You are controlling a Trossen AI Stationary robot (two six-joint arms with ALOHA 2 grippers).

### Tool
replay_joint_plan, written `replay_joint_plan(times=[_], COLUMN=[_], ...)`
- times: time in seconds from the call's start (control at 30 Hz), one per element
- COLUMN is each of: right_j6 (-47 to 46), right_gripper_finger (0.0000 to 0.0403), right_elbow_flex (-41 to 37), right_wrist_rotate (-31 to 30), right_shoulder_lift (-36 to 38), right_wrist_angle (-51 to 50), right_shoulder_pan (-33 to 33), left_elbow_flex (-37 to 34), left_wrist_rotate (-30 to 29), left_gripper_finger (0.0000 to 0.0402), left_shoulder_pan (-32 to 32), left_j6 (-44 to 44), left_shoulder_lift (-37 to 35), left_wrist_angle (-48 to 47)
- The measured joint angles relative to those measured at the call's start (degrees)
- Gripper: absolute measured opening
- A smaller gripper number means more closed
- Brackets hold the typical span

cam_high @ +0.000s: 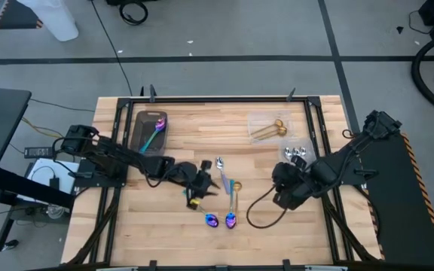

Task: Sort silverware by color (type)
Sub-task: Put the blue spoon into the black bin

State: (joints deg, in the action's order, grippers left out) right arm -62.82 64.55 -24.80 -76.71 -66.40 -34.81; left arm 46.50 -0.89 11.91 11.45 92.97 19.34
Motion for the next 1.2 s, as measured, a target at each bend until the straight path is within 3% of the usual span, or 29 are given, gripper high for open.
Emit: replay_joint_plan(times=[0.13, 0.67, 1.2], right_j6=[0.02, 5.99, 4.79], right_gripper_finger=[0.0167, 0.0167, 0.0167], right_elbow_flex=[0.00, -0.02, -0.04], right_wrist_rotate=[0.11, 3.89, 3.30], right_shoulder_lift=[-0.20, -11.07, -11.90], right_wrist_angle=[5.00, 19.06, 32.18], right_shoulder_pan=[1.80, 6.58, 8.42], left_elbow_flex=[0.00, 0.00, 0.00], left_wrist_rotate=[3.98, 3.63, 3.45], left_gripper_finger=[0.0117, 0.0117, 0.0117], left_shoulder_pan=[0.71, 0.82, 0.62], left_j6=[0.21, -0.32, -1.45], left_shoulder_lift=[0.00, 0.00, 0.00], left_wrist_angle=[0.01, -0.06, -1.80])
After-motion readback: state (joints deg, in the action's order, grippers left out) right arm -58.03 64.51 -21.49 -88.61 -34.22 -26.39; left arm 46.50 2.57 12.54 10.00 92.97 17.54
